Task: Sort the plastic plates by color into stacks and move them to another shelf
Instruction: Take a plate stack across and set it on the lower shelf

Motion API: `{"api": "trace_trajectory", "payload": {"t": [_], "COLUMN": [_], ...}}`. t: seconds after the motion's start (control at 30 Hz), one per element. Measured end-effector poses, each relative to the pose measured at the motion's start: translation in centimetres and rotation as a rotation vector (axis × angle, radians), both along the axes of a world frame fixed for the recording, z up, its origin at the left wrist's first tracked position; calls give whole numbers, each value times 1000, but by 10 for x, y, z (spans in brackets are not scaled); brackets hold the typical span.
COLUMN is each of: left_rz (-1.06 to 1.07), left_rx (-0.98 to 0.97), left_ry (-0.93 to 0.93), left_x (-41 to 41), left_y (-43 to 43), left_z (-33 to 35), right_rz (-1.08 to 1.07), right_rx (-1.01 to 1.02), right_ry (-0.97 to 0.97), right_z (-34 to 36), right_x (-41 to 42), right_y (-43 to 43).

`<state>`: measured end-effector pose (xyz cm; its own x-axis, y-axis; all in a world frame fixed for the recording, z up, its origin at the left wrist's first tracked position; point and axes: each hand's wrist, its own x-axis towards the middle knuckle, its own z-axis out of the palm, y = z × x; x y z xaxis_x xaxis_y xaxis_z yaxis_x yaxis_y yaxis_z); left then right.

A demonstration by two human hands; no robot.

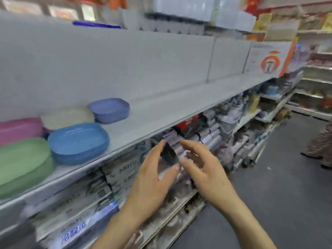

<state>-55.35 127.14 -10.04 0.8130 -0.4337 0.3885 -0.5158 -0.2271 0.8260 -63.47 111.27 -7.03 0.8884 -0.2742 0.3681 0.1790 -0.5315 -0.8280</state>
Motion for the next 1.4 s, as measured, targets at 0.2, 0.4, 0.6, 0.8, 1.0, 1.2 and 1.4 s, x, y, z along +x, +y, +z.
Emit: {"api": "trace_trajectory", "payload": {"t": [0.2,0.4,0.6,0.8,1.0,1.2,1.4], "left_rz": [347,568,725,732,718,735,708], "left_rx": [-33,-48,-46,59,173,286,246], "left_ry": [15,35,-18,-17,5,4,-2], "left_x": [5,-14,-29,-12,6,24,43], "left_y": [45,89,122,136,128,127,130], "left_z": [14,16,22,25,27,33,37], "right_rz": [336,548,574,539,560,608,684], "right_rx": [-35,-19,-66,-126,-96,-73,-3], "right_ry": [-30,-45,-30,-2,78,146,179], "right_z": [9,8,7,11,18,26,33], "right_x": [76,106,129,147,163,183,192], "right_y": [24,65,94,106,106,104,103]}}
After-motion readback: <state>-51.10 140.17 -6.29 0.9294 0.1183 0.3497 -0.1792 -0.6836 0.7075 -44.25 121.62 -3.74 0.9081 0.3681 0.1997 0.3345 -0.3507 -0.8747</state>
